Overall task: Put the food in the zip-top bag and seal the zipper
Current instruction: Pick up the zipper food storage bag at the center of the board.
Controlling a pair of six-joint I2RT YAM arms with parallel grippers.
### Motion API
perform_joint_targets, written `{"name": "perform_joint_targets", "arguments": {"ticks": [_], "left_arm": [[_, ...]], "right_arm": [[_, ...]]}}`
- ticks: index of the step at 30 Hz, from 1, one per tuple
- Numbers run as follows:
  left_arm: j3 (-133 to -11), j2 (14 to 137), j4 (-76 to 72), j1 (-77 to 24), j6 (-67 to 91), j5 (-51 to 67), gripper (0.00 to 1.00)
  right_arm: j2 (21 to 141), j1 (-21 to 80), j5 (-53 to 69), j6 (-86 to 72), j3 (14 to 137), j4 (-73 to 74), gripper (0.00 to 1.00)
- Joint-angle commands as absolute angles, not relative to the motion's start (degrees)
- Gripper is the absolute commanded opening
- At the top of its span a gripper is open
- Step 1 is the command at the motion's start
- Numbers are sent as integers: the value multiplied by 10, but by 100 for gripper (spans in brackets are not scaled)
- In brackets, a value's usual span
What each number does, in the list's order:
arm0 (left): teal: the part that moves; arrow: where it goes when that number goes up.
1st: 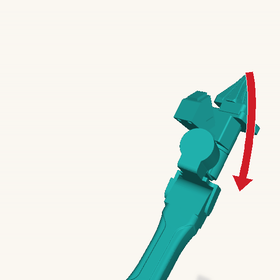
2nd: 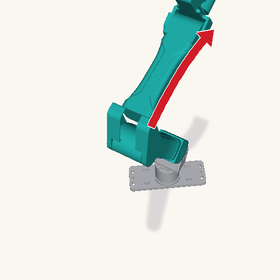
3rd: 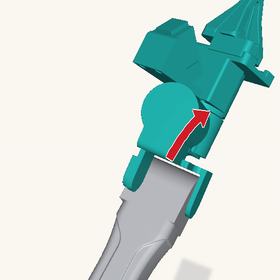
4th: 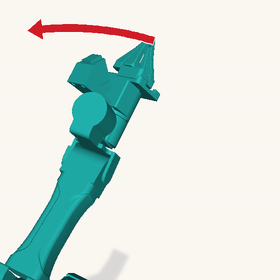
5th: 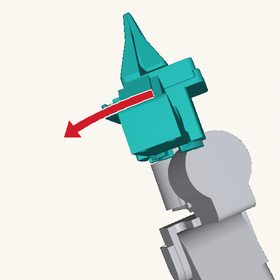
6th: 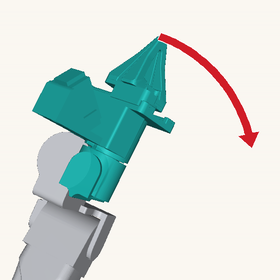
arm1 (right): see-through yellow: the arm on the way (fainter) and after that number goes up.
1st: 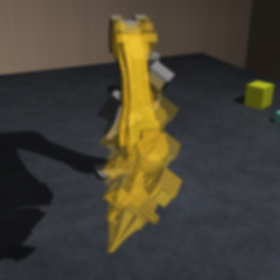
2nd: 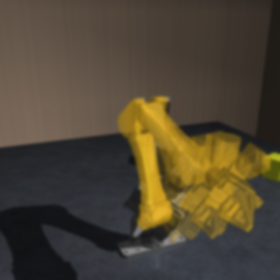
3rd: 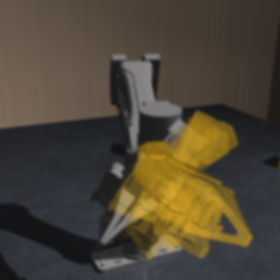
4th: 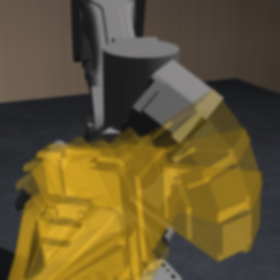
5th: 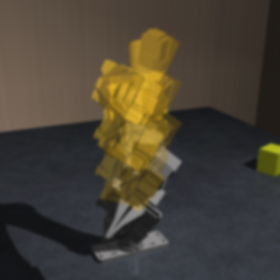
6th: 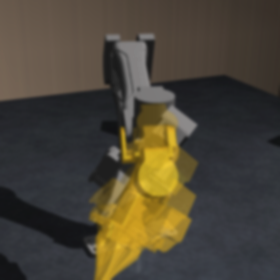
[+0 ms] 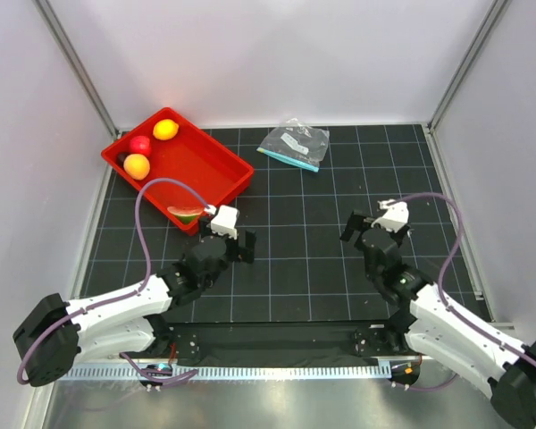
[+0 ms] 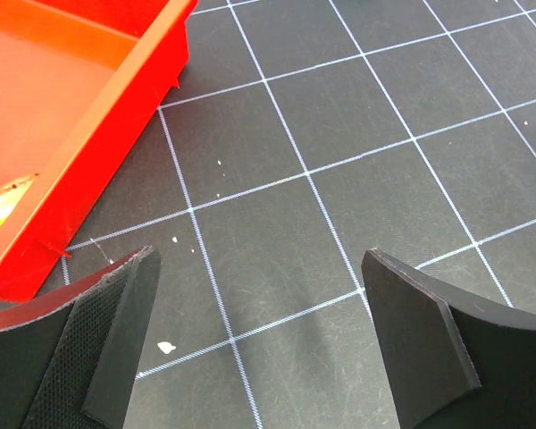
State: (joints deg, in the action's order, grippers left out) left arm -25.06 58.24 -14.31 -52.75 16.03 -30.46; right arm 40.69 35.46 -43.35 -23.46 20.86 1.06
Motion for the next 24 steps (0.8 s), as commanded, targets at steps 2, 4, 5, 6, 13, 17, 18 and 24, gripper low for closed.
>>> {"name": "perform_joint_targets", "arguments": {"ticks": [2, 4, 5, 6, 13, 17, 18, 24], "left_arm": [[-271, 572, -164, -527, 157, -297, 100], [-272, 577, -165, -527, 158, -298, 100], [-272, 577, -164, -527, 158, -297, 100], [-273, 577, -165, -527, 159, -295, 100], [-272, 570, -158, -527, 165, -290, 100], [-272, 561, -155, -527, 172, -287, 100], [-272, 559, -153, -527, 173, -286, 100], [-269, 549, -149, -527, 185, -279, 100]], "right_arm": [[487, 356, -364, -184, 285, -46, 100], [565, 357, -356, -163, 352, -32, 99], [595, 356, -354, -152, 408, -19, 99], [630, 355, -351, -129, 437, -4, 99], [844, 346, -275, 31, 626, 3, 85], [941, 342, -250, 105, 710, -4, 76], [961, 342, -250, 119, 729, -4, 74], [1099, 337, -220, 199, 848, 39, 68]]}}
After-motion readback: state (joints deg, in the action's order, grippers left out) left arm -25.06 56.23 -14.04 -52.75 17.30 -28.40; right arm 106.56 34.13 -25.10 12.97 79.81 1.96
